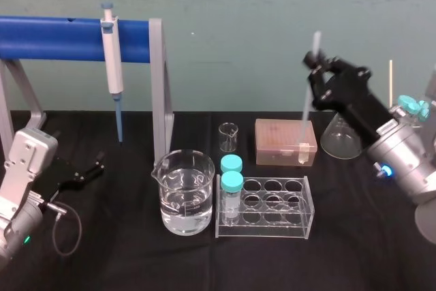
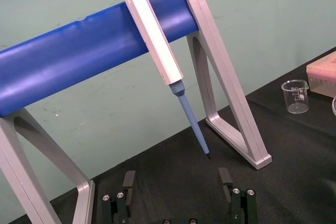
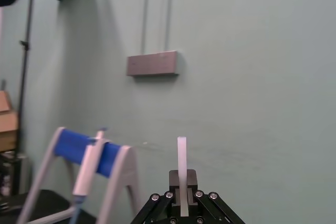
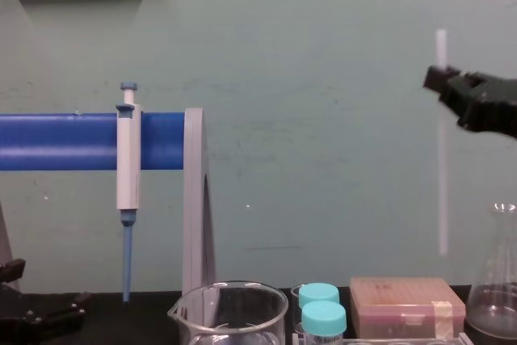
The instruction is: Pick up the stirring rod with one hand, then place it down.
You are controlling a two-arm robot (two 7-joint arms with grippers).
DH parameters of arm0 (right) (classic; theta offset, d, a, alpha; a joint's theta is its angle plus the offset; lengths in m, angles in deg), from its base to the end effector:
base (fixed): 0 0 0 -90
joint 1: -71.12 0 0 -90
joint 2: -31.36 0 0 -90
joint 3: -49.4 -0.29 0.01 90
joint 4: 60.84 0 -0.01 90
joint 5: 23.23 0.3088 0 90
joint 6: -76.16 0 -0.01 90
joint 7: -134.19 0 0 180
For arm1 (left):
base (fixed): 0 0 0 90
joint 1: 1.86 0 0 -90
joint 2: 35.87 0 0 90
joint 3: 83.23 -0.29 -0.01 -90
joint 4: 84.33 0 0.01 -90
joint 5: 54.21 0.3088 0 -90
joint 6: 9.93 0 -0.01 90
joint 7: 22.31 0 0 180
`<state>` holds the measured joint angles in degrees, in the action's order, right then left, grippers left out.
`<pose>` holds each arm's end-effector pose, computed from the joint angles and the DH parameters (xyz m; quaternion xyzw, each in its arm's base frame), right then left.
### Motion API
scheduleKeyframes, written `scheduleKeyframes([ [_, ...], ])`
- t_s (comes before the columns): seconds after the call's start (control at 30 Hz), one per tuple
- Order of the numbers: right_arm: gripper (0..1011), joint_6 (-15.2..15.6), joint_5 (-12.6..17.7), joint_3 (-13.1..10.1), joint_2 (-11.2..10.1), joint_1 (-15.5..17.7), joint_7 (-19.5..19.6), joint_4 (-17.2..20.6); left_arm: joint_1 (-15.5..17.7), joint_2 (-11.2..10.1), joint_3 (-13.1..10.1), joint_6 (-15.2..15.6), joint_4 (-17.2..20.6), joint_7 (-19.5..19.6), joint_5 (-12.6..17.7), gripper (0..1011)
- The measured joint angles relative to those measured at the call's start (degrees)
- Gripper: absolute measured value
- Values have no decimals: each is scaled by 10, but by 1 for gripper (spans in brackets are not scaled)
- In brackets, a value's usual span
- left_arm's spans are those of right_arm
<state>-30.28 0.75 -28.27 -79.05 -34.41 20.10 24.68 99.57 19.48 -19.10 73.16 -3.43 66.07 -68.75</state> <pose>0.3952 -0.0480 -0.2285 0.1318 -0.1528 -0.4599 0.8647 0.3581 0.0827 -0.3023 0.1416 -0.1325 0.5799 0.7913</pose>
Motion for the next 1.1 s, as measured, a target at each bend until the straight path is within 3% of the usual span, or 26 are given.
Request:
scheduleKeyframes([
  [0.37, 72, 15, -24, -25, 5, -2, 20, 1, 0, 0, 0, 0, 0, 0, 0, 1000],
  [1.1, 71, 25, -35, -32, 12, 6, 16, 9, 0, 0, 0, 0, 0, 0, 0, 1000],
])
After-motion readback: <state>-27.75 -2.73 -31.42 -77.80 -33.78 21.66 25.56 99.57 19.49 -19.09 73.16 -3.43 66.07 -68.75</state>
